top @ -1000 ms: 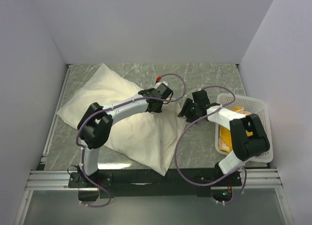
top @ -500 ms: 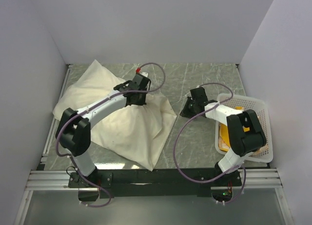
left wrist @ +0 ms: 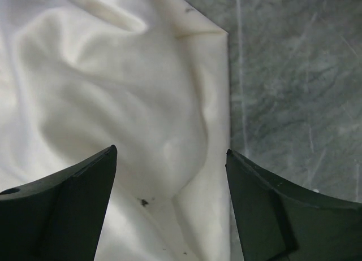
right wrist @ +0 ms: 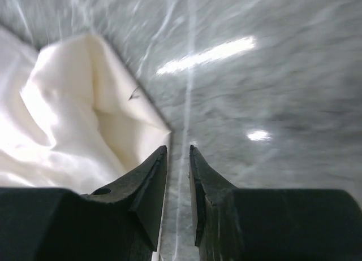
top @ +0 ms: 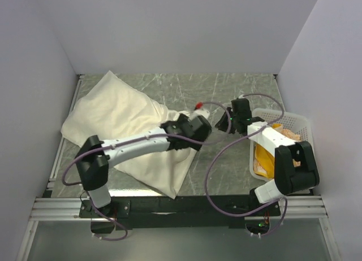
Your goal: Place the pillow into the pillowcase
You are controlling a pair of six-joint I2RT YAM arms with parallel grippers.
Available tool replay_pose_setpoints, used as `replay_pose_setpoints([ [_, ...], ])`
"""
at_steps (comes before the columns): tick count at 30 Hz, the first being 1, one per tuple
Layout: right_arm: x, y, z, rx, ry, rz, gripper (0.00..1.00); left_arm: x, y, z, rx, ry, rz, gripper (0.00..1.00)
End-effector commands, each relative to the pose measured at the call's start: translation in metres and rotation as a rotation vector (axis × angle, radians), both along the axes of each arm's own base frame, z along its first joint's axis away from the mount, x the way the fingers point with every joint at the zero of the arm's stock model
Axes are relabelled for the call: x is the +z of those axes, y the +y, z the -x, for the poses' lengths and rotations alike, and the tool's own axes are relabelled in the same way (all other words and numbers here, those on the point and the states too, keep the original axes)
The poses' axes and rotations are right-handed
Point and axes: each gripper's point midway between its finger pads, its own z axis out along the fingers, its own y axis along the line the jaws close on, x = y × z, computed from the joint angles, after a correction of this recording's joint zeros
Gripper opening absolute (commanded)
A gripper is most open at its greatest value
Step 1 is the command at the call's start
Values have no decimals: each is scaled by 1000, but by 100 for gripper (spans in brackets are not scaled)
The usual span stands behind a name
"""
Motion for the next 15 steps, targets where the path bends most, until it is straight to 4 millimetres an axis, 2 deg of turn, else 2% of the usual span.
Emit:
replay_pose_setpoints([
  [1, 32, -22, -3, -69, -56, -72, 30, -42, -1, 8, 119, -28, -169, 83],
  [3, 39, -31, -1, -88, -73, -83, 30, -57, -2, 9, 137, -23, -192, 83],
  [4, 42, -32, 0, -82, -83, -86, 30, -68, -4, 9, 132, -14, -199, 84],
  [7, 45, -34, 6, -81, -98, -90, 30, -82, -16, 2, 120, -5, -179, 85],
  [10, 45, -32, 10, -66, -104, -98, 30, -101, -17, -4, 134, 16, -192, 85],
  [12, 44, -32, 13, -62, -108, -101, 29, -109, -15, -7, 149, 25, -194, 81],
  [13, 44, -31, 15, -56, -108, -104, 29, -116, -11, -8, 164, 26, -218, 73],
  [15, 45, -30, 16, -51, -116, -109, 27, -118, -2, -15, 201, 1, -237, 61],
])
